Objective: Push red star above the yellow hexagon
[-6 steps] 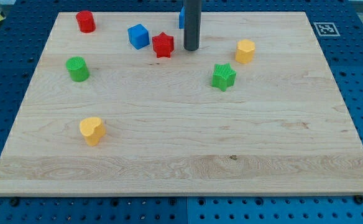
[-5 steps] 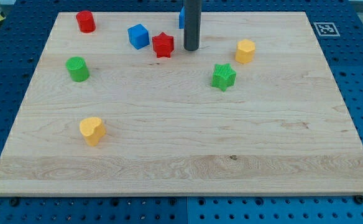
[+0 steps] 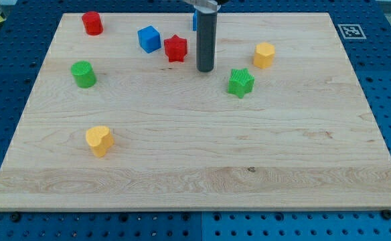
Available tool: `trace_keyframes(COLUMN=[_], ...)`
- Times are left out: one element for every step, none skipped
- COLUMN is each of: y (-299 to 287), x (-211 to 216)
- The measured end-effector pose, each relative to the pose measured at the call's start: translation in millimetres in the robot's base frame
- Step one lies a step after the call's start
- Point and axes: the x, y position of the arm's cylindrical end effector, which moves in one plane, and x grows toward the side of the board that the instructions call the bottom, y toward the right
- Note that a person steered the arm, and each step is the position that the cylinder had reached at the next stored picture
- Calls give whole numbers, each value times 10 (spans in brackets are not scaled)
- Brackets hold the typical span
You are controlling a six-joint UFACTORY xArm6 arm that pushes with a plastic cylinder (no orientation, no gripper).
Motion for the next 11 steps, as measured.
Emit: trace_keyframes(y=[-232, -401, -454, -684, -818, -833, -833, -833, -833, -833, -833], x=[-6, -87, -87, -87, -107, -231, -355, -380, -465, -508, -511])
